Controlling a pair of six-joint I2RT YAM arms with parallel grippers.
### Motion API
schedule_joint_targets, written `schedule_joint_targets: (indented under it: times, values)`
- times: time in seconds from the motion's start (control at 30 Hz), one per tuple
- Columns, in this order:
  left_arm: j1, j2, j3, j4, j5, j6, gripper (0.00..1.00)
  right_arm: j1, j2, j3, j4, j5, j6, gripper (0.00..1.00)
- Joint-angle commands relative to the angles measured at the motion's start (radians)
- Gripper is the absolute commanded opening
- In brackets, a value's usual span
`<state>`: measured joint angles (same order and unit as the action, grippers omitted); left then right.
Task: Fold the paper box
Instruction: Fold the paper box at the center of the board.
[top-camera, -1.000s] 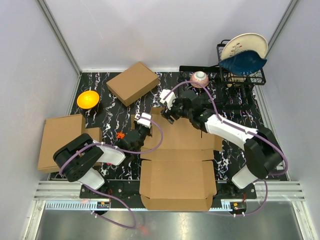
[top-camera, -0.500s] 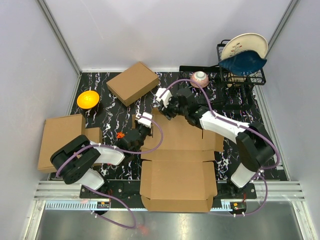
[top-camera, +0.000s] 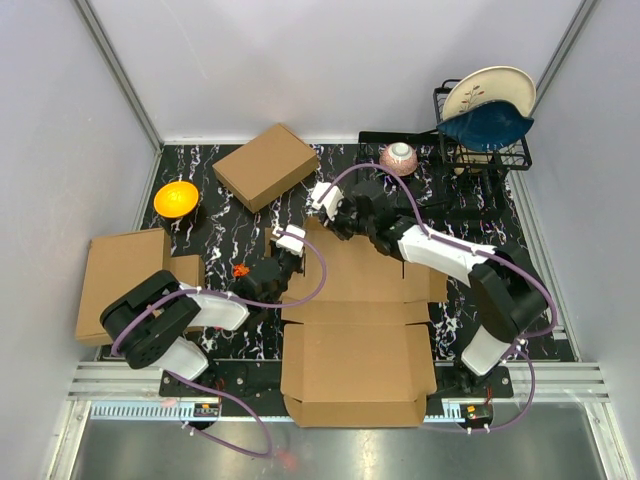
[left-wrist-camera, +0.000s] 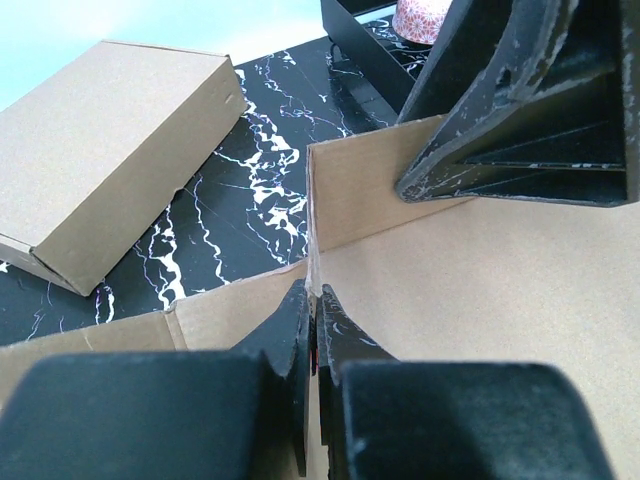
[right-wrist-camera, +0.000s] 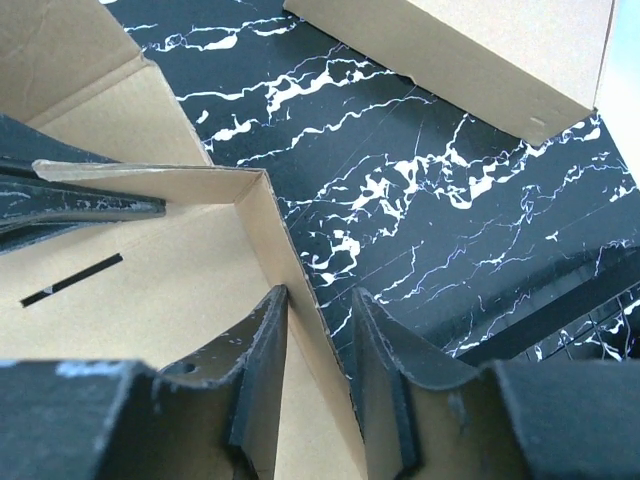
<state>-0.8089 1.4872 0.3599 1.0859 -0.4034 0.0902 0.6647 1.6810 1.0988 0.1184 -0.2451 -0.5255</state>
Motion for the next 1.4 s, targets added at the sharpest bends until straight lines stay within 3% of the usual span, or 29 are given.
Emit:
schedule_joint_targets:
  times: [0.0, 0.2, 0.27, 0.33, 0.57, 0.73, 0.87, 0.97, 1.13, 1.23, 1.37]
  values:
    - [-0.007, -0.034, 0.021, 0.048, 0.011, 0.016, 0.0, -0.007, -0.026, -0.036, 0.047, 0.059, -0.025, 0.34]
    - [-0.006, -0.073, 0.06, -0.029, -0.046, 0.005, 0.18, -0.008, -0.059, -0.042, 0.033, 0.108, -0.041, 0.23]
    - [-0.006, -0.09, 0.073, -0.075, -0.064, 0.019, 0.33, -0.008, -0.07, -0.045, 0.03, 0.118, -0.047, 0.18]
    - [-0.006, -0.111, 0.096, -0.112, -0.078, 0.028, 0.41, -0.007, -0.073, -0.045, 0.021, 0.125, -0.048, 0.15]
    - [-0.006, -0.24, 0.146, -0.318, -0.245, 0.019, 0.59, -0.007, -0.09, -0.016, -0.031, 0.185, 0.005, 0.1]
    - [-0.006, -0.306, 0.18, -0.494, -0.362, -0.084, 0.61, -0.001, -0.104, 0.006, -0.111, 0.222, 0.103, 0.07]
    - [0.0, -0.353, 0.143, -0.517, -0.484, -0.199, 0.58, 0.024, -0.168, -0.111, -0.03, 0.239, 0.12, 0.06]
    - [0.049, -0.375, 0.137, -0.59, -0.414, -0.271, 0.55, 0.041, -0.198, -0.138, -0.029, 0.269, 0.124, 0.06]
    - [0.12, -0.367, 0.149, -0.666, -0.306, -0.36, 0.78, 0.079, -0.245, -0.208, 0.032, 0.291, 0.067, 0.06]
    - [0.166, -0.343, 0.183, -0.692, -0.233, -0.379, 0.8, 0.095, -0.241, -0.22, 0.03, 0.313, 0.033, 0.06]
    - [0.171, -0.376, 0.232, -0.855, -0.233, -0.437, 0.76, 0.118, -0.25, -0.234, 0.038, 0.329, 0.009, 0.06]
